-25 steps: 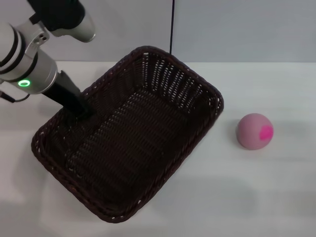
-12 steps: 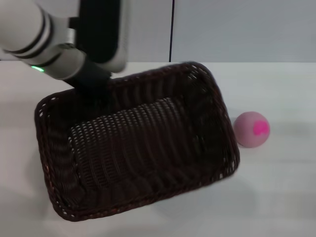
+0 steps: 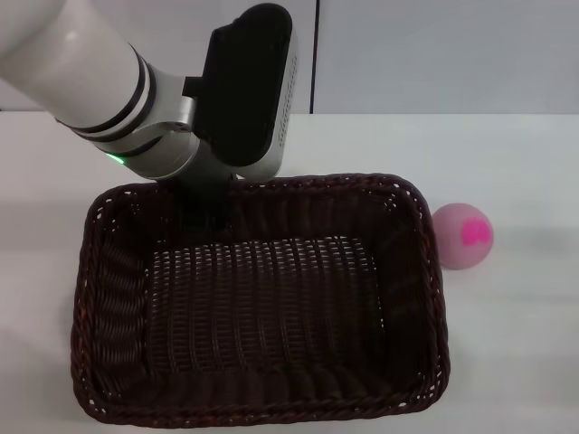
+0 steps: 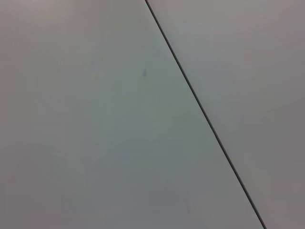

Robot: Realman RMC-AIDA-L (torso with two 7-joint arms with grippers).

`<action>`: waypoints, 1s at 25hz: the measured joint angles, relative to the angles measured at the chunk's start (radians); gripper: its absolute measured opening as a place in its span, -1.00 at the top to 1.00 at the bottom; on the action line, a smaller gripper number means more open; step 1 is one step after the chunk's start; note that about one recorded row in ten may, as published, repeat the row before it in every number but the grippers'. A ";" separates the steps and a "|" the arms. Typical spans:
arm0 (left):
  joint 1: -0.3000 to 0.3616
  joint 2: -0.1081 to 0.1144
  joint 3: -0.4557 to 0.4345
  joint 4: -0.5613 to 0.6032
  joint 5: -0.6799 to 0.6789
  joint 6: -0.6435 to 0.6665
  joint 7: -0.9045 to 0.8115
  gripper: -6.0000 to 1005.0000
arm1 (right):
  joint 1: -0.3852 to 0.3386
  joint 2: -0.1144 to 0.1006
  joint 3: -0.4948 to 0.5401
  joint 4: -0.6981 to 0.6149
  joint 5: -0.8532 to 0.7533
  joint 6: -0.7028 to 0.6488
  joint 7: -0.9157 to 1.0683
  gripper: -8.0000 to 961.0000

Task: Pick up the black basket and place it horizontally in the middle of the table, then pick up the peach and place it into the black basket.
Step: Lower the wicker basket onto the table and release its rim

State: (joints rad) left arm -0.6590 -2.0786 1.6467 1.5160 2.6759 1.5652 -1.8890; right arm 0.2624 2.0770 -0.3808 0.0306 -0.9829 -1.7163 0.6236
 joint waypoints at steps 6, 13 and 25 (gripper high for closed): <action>0.013 0.000 0.003 0.010 -0.024 -0.004 -0.050 0.56 | 0.000 0.000 -0.007 0.000 -0.002 0.000 0.000 -0.33; 0.021 0.000 0.014 0.014 -0.030 -0.015 -0.059 0.56 | -0.005 0.000 -0.009 0.000 -0.002 0.000 0.001 -0.33; 0.033 0.000 0.018 0.035 -0.037 -0.061 -0.061 0.20 | -0.008 0.000 -0.010 0.000 -0.002 -0.003 0.003 -0.33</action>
State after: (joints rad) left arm -0.6264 -2.0785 1.6643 1.5510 2.6387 1.5042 -1.9496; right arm 0.2546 2.0770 -0.3913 0.0306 -0.9848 -1.7191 0.6266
